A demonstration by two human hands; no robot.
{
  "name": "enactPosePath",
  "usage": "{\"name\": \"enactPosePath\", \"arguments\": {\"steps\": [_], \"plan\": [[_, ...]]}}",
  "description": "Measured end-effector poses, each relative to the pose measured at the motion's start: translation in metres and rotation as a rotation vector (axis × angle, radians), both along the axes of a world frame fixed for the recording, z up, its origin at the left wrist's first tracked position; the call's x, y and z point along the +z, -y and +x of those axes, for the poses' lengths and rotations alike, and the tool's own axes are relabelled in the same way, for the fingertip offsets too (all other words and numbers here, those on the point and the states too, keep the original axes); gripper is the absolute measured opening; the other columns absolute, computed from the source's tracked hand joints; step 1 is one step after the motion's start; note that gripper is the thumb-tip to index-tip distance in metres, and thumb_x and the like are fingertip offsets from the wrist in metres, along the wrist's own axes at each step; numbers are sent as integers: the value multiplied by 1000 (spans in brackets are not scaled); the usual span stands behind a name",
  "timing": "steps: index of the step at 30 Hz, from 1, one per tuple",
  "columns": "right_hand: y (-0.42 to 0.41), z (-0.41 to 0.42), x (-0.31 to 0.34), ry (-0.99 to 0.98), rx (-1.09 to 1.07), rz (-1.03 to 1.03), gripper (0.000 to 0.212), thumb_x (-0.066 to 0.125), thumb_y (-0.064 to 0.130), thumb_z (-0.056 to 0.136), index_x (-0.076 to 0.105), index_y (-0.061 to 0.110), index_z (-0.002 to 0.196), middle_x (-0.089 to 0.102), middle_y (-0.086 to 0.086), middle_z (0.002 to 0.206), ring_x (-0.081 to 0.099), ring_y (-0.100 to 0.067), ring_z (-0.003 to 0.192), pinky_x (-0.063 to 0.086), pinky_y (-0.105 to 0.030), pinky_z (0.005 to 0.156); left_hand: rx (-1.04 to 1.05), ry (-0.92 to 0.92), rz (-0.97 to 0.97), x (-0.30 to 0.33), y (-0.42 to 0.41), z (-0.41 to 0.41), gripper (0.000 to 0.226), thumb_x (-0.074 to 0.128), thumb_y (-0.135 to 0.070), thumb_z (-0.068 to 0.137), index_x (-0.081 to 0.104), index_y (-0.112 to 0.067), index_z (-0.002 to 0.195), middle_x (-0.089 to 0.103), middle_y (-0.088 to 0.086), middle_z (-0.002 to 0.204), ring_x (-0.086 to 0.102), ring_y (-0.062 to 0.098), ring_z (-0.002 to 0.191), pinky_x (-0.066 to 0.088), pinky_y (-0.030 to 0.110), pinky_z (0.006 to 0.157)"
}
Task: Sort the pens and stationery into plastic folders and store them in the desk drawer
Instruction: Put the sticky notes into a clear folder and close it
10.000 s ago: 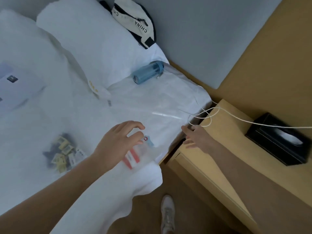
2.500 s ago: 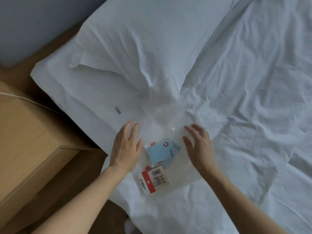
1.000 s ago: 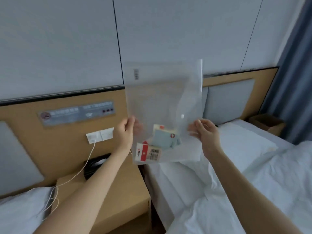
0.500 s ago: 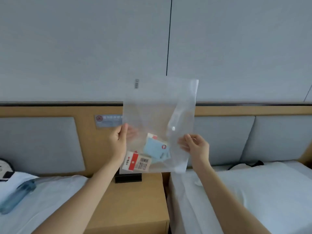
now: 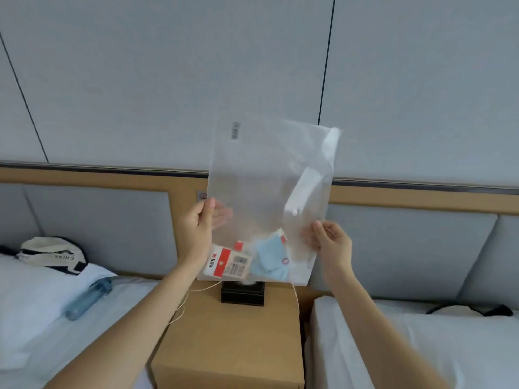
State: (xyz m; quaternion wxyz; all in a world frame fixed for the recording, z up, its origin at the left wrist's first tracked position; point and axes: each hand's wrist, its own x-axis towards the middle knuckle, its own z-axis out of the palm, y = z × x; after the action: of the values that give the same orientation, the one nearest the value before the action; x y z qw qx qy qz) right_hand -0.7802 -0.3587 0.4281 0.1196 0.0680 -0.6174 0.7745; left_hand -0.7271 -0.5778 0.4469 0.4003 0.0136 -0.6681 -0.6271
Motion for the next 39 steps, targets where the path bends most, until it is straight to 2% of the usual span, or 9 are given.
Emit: {"name": "enactPosePath", "arguments": {"steps": [5,7,11,18,21,25,32,36,39], "plan": [[6,-9,15,-103,-7,-8,13,59,17,93,64,12,82,67,-2,76,64,-8,65,54,-25,61,56,-134,77,25,-1,3,25,44,-20,100,64,-11,87,73,1,78,72,21,79,58,27,72],[13,-9,7,-37,35,59,13,59,17,93,63,8,83,67,-4,75,65,-9,65,53,-26,60,84,-62,81,12,5,1,24,45,-21,99,64,-12,88,72,3,83,72,23,82,59,30,74],[22,-18,8,-27,95,18,12,57,11,93,62,3,86,70,-9,77,70,-19,71,55,-26,62,119,-37,106,6,11,7,25,41,-19,100,61,-5,92,71,6,81,72,15,73,56,21,66],[34,-10,33,-219,108,58,13,57,15,94,62,12,81,66,1,70,61,-8,63,52,-24,62,193,-160,77,28,16,31,29,38,-19,102,60,-7,86,73,-1,73,72,15,74,56,22,69],[46,-10,20,-181,166,162,18,56,13,94,60,15,77,67,-1,71,64,-10,63,51,-26,62,240,-60,102,7,28,35,29,40,-19,101,58,-2,87,70,5,75,71,12,70,55,20,66],[56,-9,23,-167,214,137,13,55,14,94,61,15,82,69,-8,81,68,-24,78,56,-33,73,288,-34,67,0,39,47,29,38,-22,101,57,-10,82,71,-3,66,71,15,68,56,22,65],[95,3,22,-105,287,10,16,58,16,93,62,18,77,66,-2,72,64,-29,77,53,-46,81,254,-56,154,5,53,89,30,34,-28,102,58,-13,94,73,-1,72,72,18,72,57,25,65],[122,17,17,-62,323,0,19,60,19,92,65,25,75,68,-13,86,63,-41,93,50,-56,89,155,124,148,-20,84,117,34,40,-45,89,57,-21,107,74,-1,86,71,15,85,56,24,73],[144,25,17,-42,342,-34,13,61,19,91,64,21,79,67,-8,84,64,-39,93,50,-54,90,137,298,71,-48,114,137,21,51,-24,94,62,-13,108,71,-2,90,67,14,88,55,22,73]]}}
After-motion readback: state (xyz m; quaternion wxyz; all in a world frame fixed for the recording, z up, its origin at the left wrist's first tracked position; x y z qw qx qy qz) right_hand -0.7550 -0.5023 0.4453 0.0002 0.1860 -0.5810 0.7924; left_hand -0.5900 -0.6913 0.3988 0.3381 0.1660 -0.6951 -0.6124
